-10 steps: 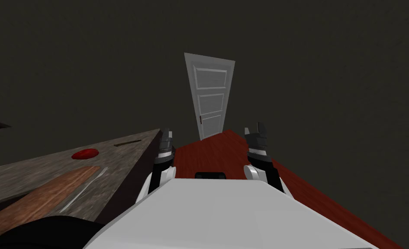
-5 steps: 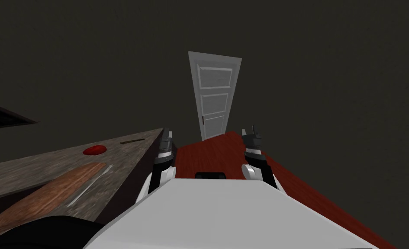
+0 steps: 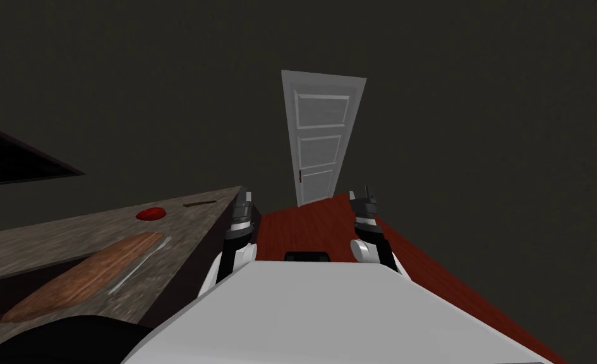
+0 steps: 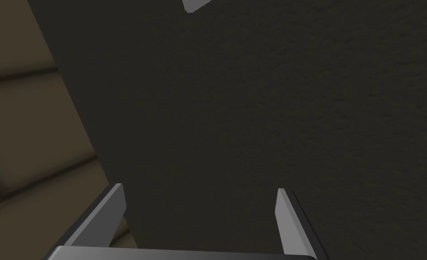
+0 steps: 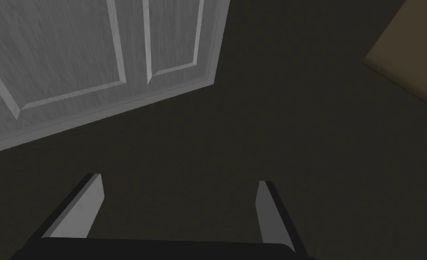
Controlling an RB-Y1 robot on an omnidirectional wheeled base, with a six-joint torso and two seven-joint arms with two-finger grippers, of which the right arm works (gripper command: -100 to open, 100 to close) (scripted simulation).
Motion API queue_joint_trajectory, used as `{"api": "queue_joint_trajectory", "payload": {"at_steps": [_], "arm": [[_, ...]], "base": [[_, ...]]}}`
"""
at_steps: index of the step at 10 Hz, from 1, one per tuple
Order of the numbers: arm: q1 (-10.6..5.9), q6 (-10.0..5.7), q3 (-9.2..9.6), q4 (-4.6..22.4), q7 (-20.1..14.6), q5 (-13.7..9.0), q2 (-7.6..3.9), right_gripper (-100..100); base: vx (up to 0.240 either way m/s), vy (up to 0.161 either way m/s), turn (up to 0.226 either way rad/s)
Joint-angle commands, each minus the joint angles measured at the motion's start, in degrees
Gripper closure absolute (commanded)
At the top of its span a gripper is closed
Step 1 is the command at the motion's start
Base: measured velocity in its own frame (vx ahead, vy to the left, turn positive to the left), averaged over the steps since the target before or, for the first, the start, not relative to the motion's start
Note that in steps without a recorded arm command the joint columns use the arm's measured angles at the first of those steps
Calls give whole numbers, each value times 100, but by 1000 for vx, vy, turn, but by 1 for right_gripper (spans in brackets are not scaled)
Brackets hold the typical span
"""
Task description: Pull the door open
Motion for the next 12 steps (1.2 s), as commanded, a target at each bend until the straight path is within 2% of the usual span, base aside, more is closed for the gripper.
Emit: {"api": "queue_joint_trajectory", "payload": {"at_steps": [1, 12], "arm": [[-107, -56, -8, 235, -183, -96, -46, -100], [-779, -482, 32, 1947, -1567, -847, -297, -100]], "base": [[81, -10, 129], [94, -17, 153]]}}
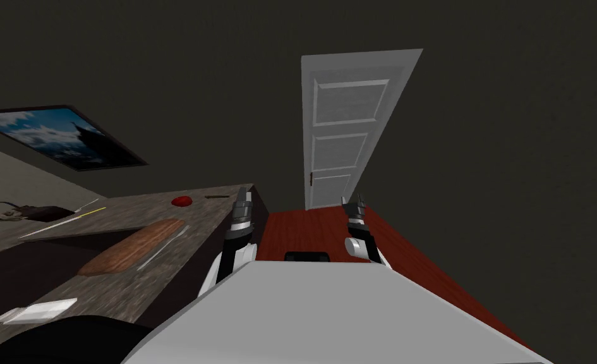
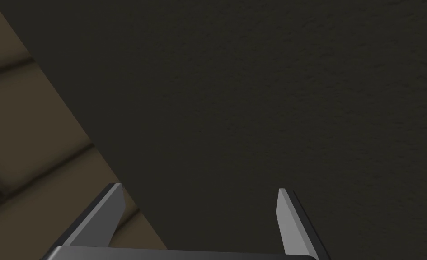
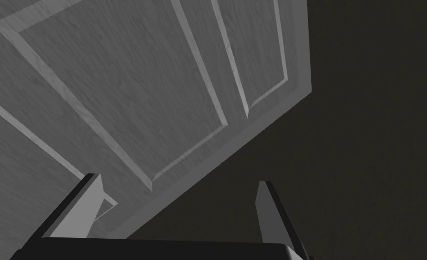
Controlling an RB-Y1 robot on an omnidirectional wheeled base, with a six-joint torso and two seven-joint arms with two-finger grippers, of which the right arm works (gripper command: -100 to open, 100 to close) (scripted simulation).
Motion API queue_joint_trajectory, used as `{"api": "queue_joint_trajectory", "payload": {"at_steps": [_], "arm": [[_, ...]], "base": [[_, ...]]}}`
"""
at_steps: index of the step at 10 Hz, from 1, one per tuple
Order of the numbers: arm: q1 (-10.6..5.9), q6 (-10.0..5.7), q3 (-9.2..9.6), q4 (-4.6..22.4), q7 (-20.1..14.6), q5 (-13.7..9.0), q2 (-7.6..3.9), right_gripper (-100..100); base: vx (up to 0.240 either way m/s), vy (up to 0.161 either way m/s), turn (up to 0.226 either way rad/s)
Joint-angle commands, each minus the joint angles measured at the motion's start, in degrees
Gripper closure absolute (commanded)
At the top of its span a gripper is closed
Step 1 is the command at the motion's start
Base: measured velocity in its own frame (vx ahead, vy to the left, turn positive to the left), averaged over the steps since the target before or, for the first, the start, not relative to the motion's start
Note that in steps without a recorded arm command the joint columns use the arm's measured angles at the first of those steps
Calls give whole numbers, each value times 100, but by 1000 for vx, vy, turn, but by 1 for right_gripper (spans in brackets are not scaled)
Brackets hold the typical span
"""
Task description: Pull the door open
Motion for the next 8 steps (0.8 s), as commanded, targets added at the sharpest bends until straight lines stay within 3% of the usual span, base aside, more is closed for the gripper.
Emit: {"api": "queue_joint_trajectory", "payload": {"at_steps": [1, 6, 8], "arm": [[-100, -37, 1, 237, -245, -130, -29, -100], [-449, -258, 21, 1090, -964, -520, -116, -100], [-519, -303, 26, 1312, -1109, -599, -132, -100]], "base": [[91, -26, 151], [97, -23, 184], [49, -22, 81]]}}
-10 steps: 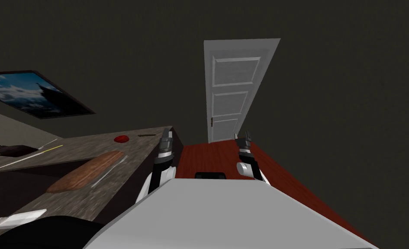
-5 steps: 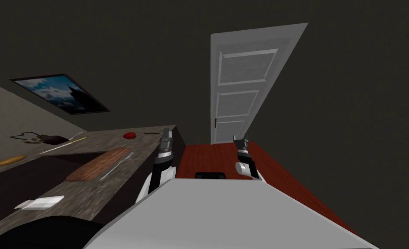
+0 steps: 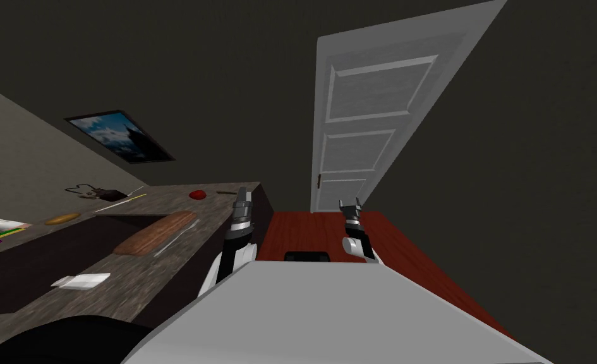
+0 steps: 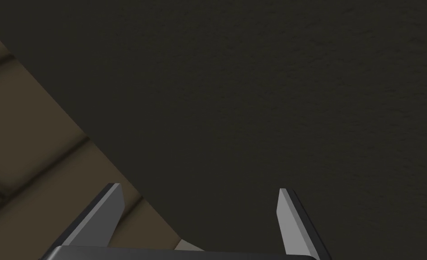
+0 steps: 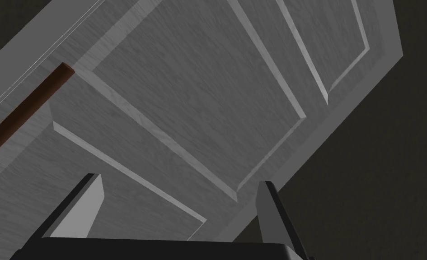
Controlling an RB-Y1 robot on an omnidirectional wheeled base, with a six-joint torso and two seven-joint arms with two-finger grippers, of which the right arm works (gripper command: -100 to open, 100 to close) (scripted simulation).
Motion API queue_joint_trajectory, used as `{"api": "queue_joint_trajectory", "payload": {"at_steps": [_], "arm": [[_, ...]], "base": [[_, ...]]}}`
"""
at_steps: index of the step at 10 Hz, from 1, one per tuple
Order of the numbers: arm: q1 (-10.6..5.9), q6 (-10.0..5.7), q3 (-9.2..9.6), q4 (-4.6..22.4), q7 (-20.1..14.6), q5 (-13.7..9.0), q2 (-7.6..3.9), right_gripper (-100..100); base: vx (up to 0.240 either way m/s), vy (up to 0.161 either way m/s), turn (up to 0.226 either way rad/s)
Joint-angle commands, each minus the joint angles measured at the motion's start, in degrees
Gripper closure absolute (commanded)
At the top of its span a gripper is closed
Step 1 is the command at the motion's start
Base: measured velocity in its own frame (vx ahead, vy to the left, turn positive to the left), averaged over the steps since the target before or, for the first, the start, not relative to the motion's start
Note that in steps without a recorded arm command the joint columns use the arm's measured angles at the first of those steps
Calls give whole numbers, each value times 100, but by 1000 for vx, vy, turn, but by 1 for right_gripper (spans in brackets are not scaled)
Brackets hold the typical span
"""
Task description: Pull the door open
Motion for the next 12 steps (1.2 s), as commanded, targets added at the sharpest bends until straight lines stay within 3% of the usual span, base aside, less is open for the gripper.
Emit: {"api": "queue_joint_trajectory", "payload": {"at_steps": [1, 2, 5, 6, 12], "arm": [[-142, -81, -3, 286, -237, -124, -35, -100], [-142, -81, -3, 324, -237, -124, -35, -100], [-355, -215, 9, 843, -674, -361, -73, -100], [-355, -215, 9, 867, -674, -361, -73, -100], [-768, -477, 34, 1925, -1526, -823, -137, -100]], "base": [[62, -42, 181], [54, -33, 47], [74, -26, 163], [65, -26, 54], [81, -43, 166]]}}
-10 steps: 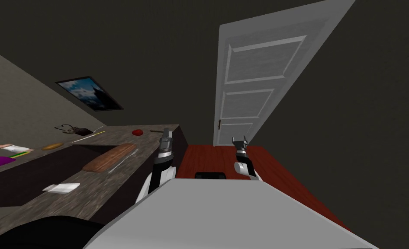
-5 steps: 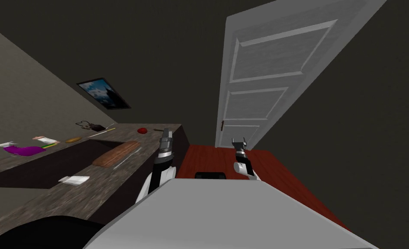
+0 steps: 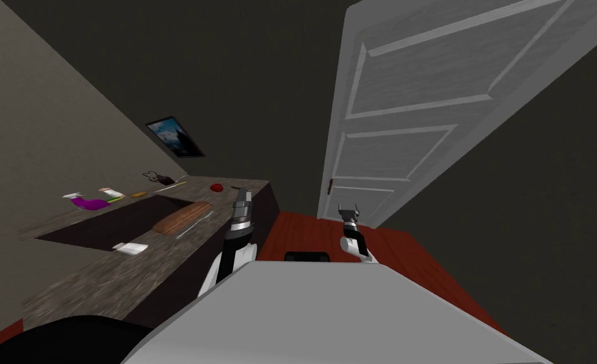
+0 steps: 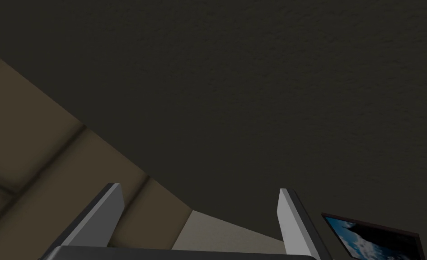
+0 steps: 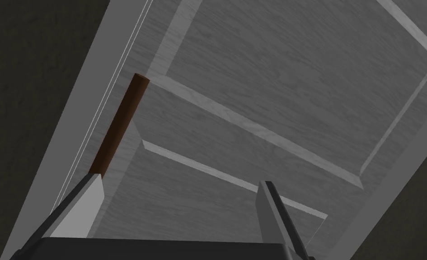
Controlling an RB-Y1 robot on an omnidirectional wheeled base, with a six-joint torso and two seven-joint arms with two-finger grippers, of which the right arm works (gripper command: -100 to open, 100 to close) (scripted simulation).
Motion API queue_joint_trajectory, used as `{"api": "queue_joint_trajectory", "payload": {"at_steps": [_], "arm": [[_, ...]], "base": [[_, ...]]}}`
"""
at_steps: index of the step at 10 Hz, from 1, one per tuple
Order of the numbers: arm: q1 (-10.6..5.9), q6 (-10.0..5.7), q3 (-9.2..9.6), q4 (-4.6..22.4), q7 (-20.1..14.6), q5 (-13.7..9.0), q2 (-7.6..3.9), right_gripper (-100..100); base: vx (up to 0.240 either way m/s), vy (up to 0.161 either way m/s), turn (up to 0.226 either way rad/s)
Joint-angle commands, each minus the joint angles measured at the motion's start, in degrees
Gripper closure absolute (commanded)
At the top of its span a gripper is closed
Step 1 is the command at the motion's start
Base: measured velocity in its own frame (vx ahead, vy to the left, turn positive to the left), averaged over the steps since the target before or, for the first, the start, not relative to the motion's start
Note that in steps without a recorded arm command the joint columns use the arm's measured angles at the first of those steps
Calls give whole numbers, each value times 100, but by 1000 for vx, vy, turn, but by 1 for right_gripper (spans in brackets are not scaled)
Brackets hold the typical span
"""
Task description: Pull the door open
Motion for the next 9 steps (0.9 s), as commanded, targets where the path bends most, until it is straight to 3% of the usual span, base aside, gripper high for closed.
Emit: {"api": "queue_joint_trajectory", "payload": {"at_steps": [1, 9], "arm": [[-115, -76, 11, 286, -223, -116, 2, -100], [-597, -382, 40, 1525, -1217, -655, -50, -100]], "base": [[85, -52, 157], [75, -53, 151]]}}
